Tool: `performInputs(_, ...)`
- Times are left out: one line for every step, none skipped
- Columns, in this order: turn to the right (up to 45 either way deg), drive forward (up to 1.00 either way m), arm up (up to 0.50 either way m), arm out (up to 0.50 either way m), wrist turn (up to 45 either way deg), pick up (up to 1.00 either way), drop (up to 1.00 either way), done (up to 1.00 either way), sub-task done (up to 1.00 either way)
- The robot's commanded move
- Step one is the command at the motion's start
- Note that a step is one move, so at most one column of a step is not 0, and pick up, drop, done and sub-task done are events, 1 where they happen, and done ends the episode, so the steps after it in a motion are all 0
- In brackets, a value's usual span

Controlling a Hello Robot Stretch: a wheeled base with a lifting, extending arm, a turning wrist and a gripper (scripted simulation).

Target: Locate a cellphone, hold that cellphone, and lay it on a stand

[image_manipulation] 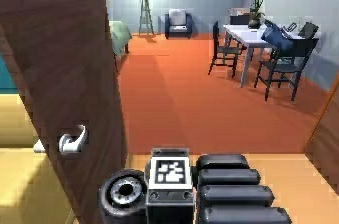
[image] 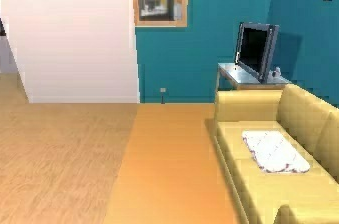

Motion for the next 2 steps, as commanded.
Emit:
performInputs(0.0, 1.0, 0.0, 0.0, 0.0, 0.0, 0.0, 0.0, 0.0)
performInputs(0.0, 1.0, 0.0, 0.0, 0.0, 0.0, 0.0, 0.0, 0.0)
